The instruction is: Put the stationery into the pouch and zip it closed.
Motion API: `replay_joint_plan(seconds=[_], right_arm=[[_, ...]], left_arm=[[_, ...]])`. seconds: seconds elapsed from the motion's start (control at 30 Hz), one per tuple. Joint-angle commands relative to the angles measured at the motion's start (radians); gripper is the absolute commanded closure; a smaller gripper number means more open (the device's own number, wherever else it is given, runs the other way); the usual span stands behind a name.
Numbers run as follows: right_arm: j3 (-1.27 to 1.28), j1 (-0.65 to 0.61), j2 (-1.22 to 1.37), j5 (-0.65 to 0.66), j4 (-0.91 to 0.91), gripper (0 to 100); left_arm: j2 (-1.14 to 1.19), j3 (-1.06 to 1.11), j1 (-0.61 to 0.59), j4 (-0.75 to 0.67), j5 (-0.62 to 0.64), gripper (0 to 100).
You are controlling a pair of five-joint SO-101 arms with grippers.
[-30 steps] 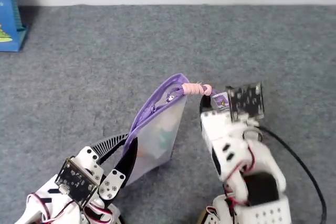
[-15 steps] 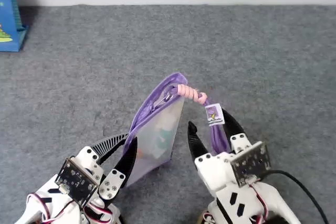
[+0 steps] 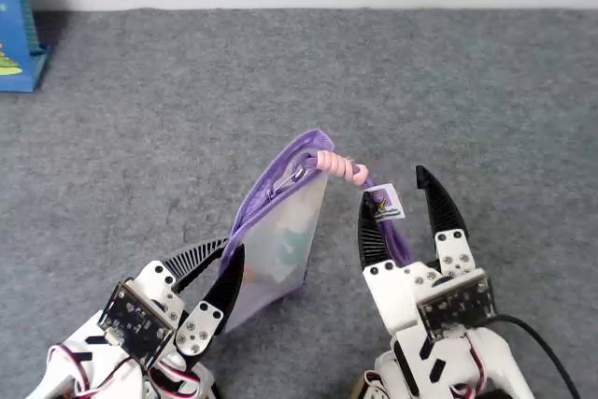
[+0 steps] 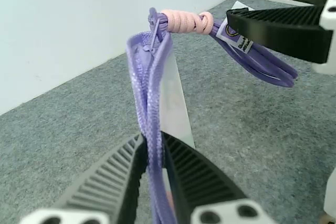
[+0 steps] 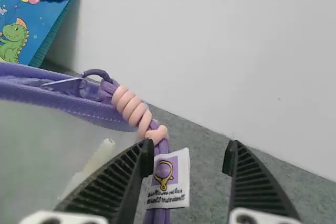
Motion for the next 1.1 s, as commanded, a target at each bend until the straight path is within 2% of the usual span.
replay_joint_plan(seconds=[0.0, 0.1, 0.27, 0.47, 0.63, 0.8, 1.07], right_arm=[[-0.052, -0.05, 0.068, 0.015, -0.013, 78.6], [-0.052, -0.094, 0.163, 0.078, -0.056, 78.6], [-0.055, -0.094, 0.305, 0.118, -0.139, 79.3], [-0.058, -0.097, 0.335, 0.175, -0.182, 93.5], [-0.057, -0.097, 0.344, 0.186, -0.183, 93.1], [-0.06, -0.088, 0.335, 0.187, -0.208, 98.7], [-0.058, 0.104, 0.346, 0.18, -0.262, 99.1]], left_arm=[[-0.012, -0.041, 0.003, 0.002, -0.006, 99], [-0.012, -0.041, 0.003, 0.002, -0.006, 99], [-0.012, -0.041, 0.003, 0.003, -0.006, 99], [-0.012, -0.039, 0.003, 0.003, -0.006, 99], [-0.012, -0.039, 0.003, 0.003, -0.006, 99], [-0.012, -0.039, 0.003, 0.003, -0.006, 99], [-0.012, -0.039, 0.003, 0.003, -0.006, 99]])
